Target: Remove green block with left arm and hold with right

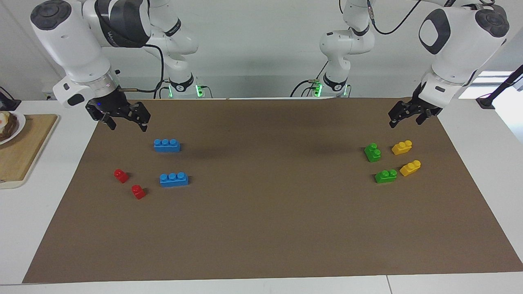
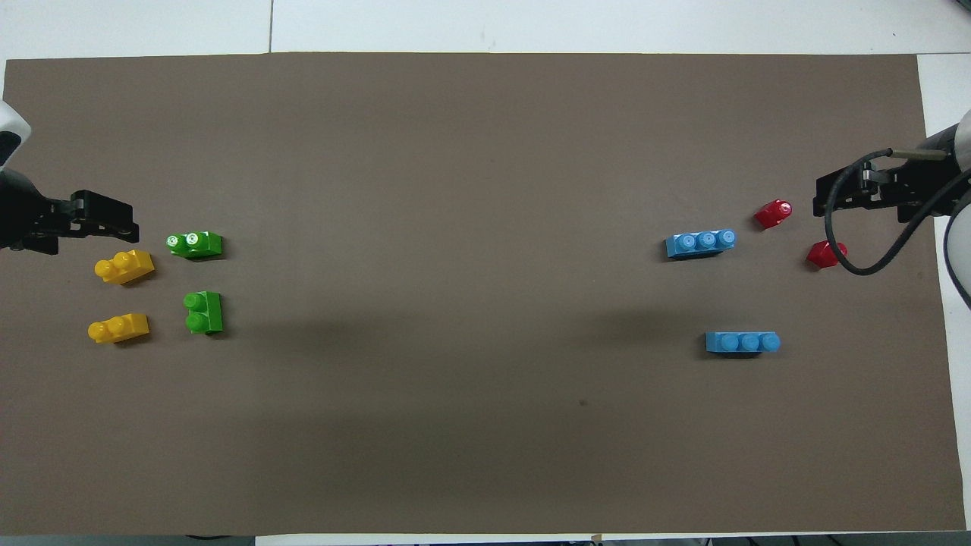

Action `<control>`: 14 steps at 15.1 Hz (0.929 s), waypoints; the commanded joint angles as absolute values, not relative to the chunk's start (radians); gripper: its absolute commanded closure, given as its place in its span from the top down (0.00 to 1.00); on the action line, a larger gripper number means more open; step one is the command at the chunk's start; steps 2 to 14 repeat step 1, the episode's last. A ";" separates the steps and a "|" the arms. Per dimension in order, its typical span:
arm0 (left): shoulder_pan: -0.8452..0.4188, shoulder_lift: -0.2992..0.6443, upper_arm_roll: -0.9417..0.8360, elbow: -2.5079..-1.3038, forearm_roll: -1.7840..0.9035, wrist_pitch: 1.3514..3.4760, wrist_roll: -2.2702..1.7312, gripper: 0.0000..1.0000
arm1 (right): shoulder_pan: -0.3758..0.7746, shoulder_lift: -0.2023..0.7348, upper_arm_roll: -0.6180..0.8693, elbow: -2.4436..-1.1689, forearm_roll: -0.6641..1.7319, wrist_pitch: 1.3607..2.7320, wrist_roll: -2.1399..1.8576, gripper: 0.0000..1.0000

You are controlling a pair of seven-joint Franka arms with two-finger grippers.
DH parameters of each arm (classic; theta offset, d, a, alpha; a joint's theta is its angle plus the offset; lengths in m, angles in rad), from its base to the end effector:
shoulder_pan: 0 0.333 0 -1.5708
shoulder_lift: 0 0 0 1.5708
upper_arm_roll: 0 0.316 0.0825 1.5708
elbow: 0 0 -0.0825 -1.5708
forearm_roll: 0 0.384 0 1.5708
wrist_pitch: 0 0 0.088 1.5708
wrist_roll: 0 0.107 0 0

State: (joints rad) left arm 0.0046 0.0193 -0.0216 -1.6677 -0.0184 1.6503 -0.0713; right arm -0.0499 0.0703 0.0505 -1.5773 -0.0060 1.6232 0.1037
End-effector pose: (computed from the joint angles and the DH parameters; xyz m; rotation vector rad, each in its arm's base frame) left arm 0.5635 -0.0113 0.5746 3.1227 0.0876 -0.0586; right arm 0.5790 -0.0012 0.5862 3.1335 -0.1612 -0.0379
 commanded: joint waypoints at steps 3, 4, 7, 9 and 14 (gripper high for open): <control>-0.009 0.035 -0.012 -1.637 0.002 1.635 -0.072 1.00 | -0.058 0.069 0.055 -1.565 -0.032 1.598 0.063 0.98; -0.009 0.035 -0.012 -1.637 0.002 1.635 -0.072 1.00 | -0.058 0.069 0.055 -1.565 -0.032 1.598 0.063 0.98; -0.009 0.035 -0.012 -1.637 0.002 1.635 -0.072 1.00 | -0.058 0.069 0.055 -1.565 -0.032 1.598 0.063 0.98; -0.009 0.035 -0.012 -1.637 0.002 1.635 -0.072 1.00 | -0.058 0.069 0.055 -1.565 -0.032 1.598 0.063 0.98; -0.009 0.035 -0.012 -1.637 0.002 1.635 -0.072 1.00 | -0.058 0.069 0.055 -1.565 -0.032 1.598 0.063 0.98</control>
